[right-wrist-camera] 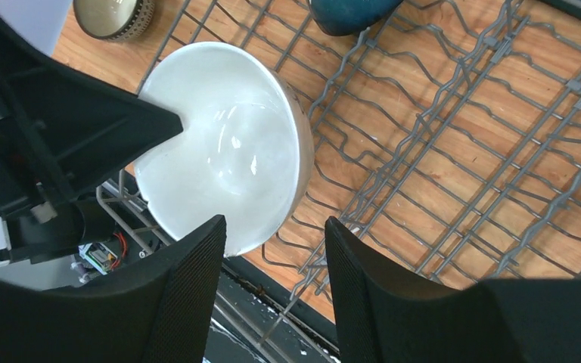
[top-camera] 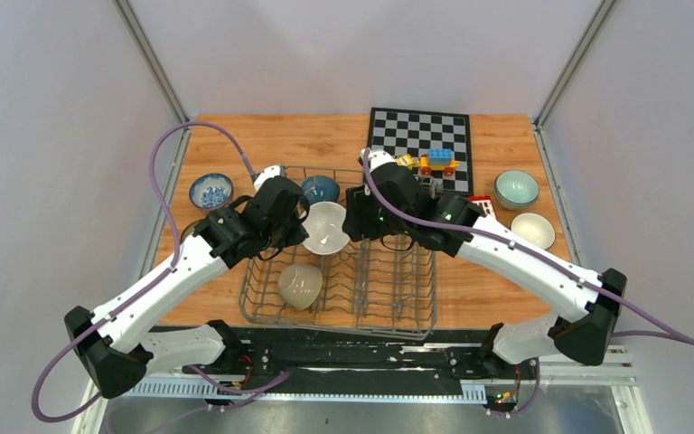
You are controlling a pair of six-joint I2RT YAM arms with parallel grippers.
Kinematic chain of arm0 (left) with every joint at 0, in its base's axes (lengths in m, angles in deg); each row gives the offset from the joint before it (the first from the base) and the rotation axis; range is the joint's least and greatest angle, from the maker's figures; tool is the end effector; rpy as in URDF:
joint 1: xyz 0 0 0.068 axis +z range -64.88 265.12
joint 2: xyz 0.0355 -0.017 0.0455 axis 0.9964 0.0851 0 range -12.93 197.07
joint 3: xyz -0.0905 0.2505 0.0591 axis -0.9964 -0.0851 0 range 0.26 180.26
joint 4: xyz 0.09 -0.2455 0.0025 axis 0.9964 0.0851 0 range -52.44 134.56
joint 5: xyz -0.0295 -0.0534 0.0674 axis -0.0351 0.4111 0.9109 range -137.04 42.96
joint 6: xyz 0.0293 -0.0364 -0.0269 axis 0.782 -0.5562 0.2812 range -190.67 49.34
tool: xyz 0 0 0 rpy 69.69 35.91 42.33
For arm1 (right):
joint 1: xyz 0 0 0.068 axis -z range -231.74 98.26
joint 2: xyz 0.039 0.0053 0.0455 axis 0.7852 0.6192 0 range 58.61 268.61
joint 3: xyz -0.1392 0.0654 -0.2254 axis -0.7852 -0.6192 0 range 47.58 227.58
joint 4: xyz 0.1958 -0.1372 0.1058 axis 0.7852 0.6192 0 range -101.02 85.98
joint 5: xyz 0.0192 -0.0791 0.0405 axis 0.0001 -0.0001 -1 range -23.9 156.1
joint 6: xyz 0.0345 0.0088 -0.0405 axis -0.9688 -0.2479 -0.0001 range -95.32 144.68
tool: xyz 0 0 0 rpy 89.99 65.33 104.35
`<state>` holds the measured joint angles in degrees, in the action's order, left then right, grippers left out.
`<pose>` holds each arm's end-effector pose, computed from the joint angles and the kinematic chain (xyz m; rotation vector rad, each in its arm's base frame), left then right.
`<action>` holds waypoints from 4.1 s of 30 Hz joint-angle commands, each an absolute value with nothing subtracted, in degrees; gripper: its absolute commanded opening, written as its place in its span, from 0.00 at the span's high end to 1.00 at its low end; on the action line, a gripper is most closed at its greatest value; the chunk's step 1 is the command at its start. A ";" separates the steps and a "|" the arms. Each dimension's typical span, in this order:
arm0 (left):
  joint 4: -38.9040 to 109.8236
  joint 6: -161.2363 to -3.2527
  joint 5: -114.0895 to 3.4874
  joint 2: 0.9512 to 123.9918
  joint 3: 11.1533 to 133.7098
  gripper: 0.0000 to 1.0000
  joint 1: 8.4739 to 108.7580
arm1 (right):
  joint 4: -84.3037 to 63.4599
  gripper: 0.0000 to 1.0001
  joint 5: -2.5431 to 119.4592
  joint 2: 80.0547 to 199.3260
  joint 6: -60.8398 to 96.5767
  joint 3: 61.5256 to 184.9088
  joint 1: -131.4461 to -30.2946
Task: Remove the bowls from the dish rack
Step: Place the bowl at the center of the board.
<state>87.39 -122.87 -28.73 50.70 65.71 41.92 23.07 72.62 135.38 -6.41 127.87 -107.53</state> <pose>0.1664 -0.1410 0.3377 -0.3349 2.3709 -0.4192 0.1690 0.2413 0.3899 -0.4008 2.1648 0.7725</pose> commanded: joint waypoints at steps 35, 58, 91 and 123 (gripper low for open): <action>87.92 -130.76 -19.82 52.85 68.98 1.00 38.97 | 30.09 0.77 78.78 150.84 -1.90 138.04 -108.22; 81.82 -118.28 -16.66 47.57 67.96 0.00 38.88 | 38.61 1.00 87.31 143.31 3.45 139.97 -107.05; 69.01 -117.70 -12.12 24.78 37.33 0.00 39.24 | 28.32 1.00 80.13 104.16 -17.57 82.97 -54.47; 67.53 -111.99 -18.22 23.60 34.72 0.00 39.24 | 28.12 0.32 72.54 106.59 -13.66 85.38 -47.06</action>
<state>68.46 -112.23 -17.57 23.23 35.29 39.18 22.00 74.52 108.48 -15.11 80.16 -47.78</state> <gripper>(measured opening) 0.997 0.651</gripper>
